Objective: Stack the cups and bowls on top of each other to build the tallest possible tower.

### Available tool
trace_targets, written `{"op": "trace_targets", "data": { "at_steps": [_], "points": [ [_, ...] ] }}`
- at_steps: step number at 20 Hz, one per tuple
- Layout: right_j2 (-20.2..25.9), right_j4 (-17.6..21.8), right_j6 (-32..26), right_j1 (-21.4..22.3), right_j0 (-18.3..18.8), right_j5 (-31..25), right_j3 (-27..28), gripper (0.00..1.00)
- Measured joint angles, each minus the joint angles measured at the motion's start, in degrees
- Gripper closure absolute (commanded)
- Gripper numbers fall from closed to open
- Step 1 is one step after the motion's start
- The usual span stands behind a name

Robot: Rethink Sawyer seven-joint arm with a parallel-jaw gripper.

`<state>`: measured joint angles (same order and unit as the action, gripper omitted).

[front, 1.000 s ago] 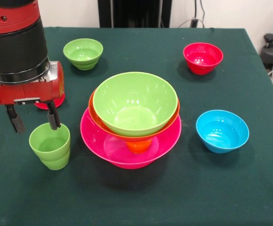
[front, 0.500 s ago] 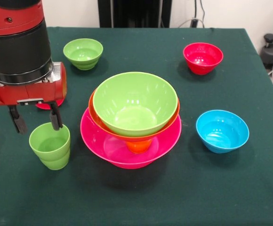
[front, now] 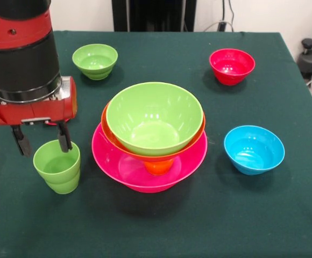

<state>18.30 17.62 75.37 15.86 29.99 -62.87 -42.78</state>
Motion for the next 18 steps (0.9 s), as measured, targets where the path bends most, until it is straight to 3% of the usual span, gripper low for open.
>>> {"op": "trace_targets", "data": {
  "at_steps": [18],
  "points": [
    [0.02,0.29,0.00,-2.75,-0.73,0.01,1.21,0.00]
  ]
}}
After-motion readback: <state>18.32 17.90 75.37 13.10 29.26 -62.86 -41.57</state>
